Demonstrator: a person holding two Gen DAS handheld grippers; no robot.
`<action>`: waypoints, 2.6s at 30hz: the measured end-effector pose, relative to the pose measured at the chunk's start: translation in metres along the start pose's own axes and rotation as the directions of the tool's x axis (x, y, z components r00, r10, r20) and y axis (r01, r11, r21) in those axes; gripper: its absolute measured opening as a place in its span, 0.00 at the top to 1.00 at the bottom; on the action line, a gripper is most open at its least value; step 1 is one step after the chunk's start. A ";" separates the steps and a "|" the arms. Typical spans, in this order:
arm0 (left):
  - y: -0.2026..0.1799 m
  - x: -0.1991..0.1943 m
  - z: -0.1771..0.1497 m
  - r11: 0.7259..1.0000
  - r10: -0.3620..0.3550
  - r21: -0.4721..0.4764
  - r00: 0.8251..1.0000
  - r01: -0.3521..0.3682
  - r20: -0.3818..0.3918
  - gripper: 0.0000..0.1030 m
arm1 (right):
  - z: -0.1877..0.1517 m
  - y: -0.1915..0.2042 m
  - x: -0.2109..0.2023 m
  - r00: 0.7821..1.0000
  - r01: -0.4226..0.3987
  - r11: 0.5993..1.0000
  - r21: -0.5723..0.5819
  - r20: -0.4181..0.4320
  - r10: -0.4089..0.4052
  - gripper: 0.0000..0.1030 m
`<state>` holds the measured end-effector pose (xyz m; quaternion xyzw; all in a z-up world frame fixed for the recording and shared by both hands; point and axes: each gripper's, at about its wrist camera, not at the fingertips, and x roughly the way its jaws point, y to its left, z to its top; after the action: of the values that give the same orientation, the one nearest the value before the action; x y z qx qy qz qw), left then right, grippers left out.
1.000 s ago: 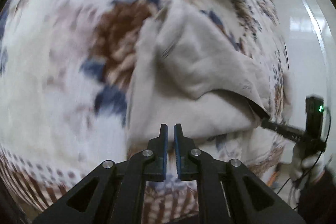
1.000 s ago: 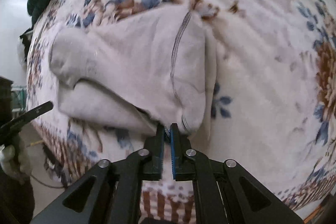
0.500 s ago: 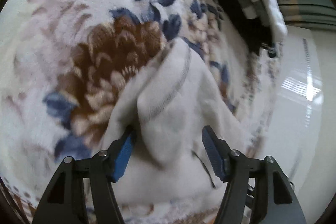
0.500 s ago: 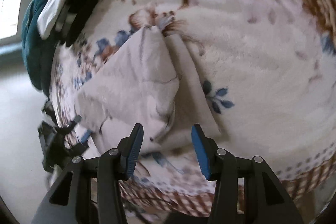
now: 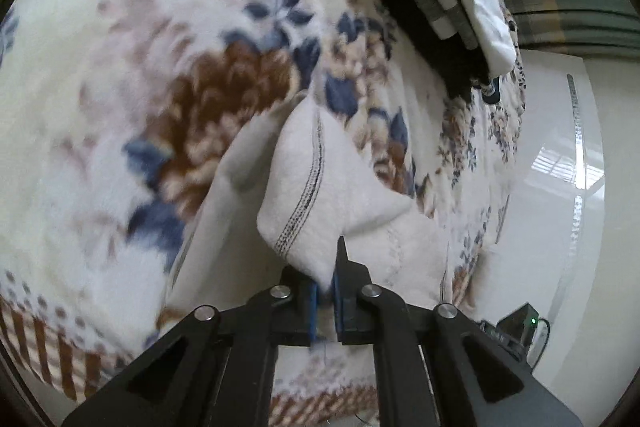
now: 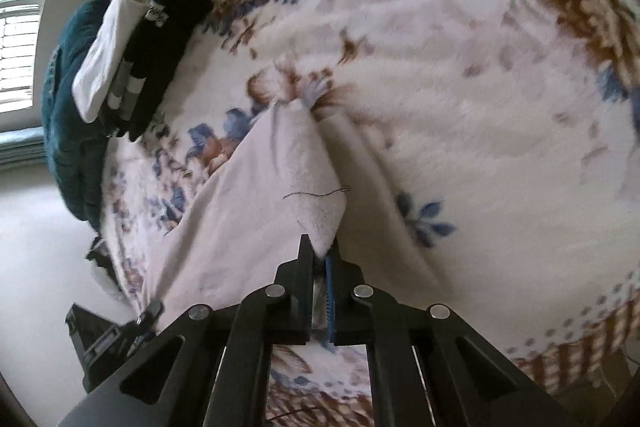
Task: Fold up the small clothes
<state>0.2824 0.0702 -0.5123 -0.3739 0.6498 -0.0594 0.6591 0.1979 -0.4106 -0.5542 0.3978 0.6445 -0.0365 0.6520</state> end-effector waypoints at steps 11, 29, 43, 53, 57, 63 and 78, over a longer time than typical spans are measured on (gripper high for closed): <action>0.046 0.029 -0.017 0.998 0.057 -0.028 0.985 -0.063 -0.161 0.60 | 0.011 0.006 0.017 0.943 0.314 0.935 -0.167 -0.059 -0.327 0.76; 0.008 0.086 0.091 0.977 0.182 0.123 0.982 -0.174 -0.052 0.50 | 0.070 0.077 0.070 0.981 0.193 0.947 -0.258 0.048 -0.187 0.63; 0.053 0.054 0.069 0.991 -0.059 0.104 0.980 0.080 -0.188 0.33 | 0.074 0.004 0.084 0.949 -0.144 0.983 -0.111 -0.298 0.106 0.25; 0.034 0.087 0.053 0.976 -0.110 0.154 0.963 0.151 -0.244 0.58 | 0.059 0.007 0.123 0.882 -0.310 0.949 -0.054 -0.390 0.266 0.25; 0.021 0.075 0.053 0.967 -0.093 0.215 0.978 0.133 -0.187 0.82 | 0.049 0.022 0.122 0.904 -0.271 0.954 -0.128 -0.373 0.207 0.76; -0.002 0.048 0.053 0.958 -0.125 0.234 0.974 0.168 -0.189 0.83 | 0.042 0.041 0.091 0.930 -0.253 0.955 -0.153 -0.311 0.196 0.81; -0.184 -0.058 0.195 0.892 -0.186 0.410 0.981 0.190 -0.050 0.84 | 0.144 0.233 -0.053 0.970 -0.245 0.919 -0.309 -0.083 0.230 0.82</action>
<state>0.5244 0.0530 -0.3846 -0.2868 0.5863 -0.2604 0.7114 0.4364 -0.3578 -0.4196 0.3638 0.6035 0.1560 0.6922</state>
